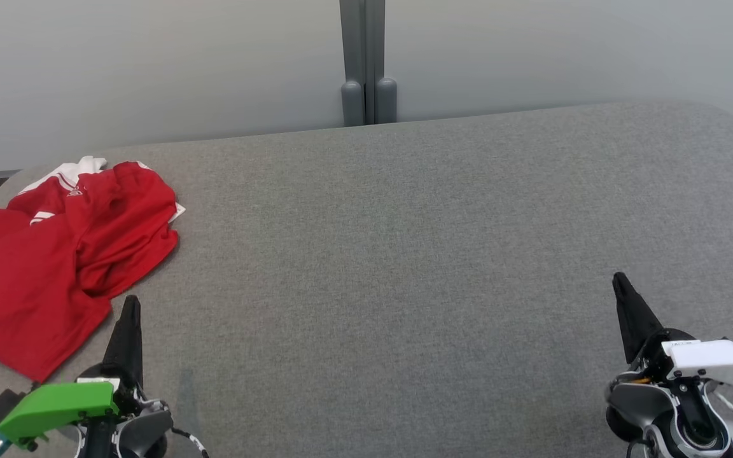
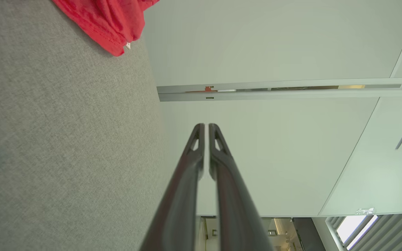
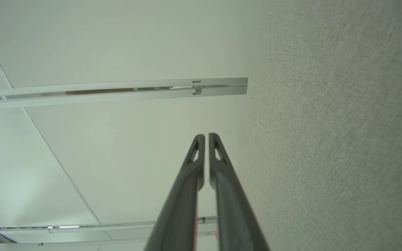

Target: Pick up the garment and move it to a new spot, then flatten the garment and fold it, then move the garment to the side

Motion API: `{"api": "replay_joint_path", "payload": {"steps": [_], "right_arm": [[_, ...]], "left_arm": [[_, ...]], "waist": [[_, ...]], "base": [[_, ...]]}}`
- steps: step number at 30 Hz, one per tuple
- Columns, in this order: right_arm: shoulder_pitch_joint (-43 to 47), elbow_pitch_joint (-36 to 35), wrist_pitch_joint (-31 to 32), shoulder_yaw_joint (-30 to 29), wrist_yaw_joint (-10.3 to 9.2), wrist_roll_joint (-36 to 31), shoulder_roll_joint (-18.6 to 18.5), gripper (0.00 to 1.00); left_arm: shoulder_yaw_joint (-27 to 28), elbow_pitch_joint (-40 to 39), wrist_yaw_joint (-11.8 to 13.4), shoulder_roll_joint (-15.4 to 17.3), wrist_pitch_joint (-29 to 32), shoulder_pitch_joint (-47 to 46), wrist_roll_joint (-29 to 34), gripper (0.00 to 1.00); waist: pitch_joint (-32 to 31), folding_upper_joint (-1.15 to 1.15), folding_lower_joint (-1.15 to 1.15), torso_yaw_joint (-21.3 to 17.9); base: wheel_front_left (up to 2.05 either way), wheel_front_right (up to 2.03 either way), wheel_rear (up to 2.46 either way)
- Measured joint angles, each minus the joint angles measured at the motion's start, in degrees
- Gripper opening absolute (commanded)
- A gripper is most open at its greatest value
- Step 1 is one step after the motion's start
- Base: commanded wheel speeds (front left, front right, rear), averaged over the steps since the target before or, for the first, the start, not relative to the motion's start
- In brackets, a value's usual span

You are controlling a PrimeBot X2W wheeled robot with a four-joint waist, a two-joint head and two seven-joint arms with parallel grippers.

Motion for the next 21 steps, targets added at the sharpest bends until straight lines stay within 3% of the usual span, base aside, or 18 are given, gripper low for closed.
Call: {"api": "replay_joint_path", "payload": {"steps": [11,21], "right_arm": [[2.02,0.88,-2.29,1.43,-0.02,-3.41,0.35,1.0],[2.53,-1.42,-4.97,2.47,-0.02,-14.74,0.33,1.0]], "left_arm": [[-1.35,0.68,0.16,-0.34,-2.43,1.95,0.93,1.0],[-2.52,0.12,0.16,-0.22,-5.0,2.93,7.35,1.0]], "waist": [[0.03,0.0,0.0,0.09],[0.12,0.0,0.0,0.2]], "base": [[0.0,0.0,0.0],[0.0,0.0,0.0]]}}
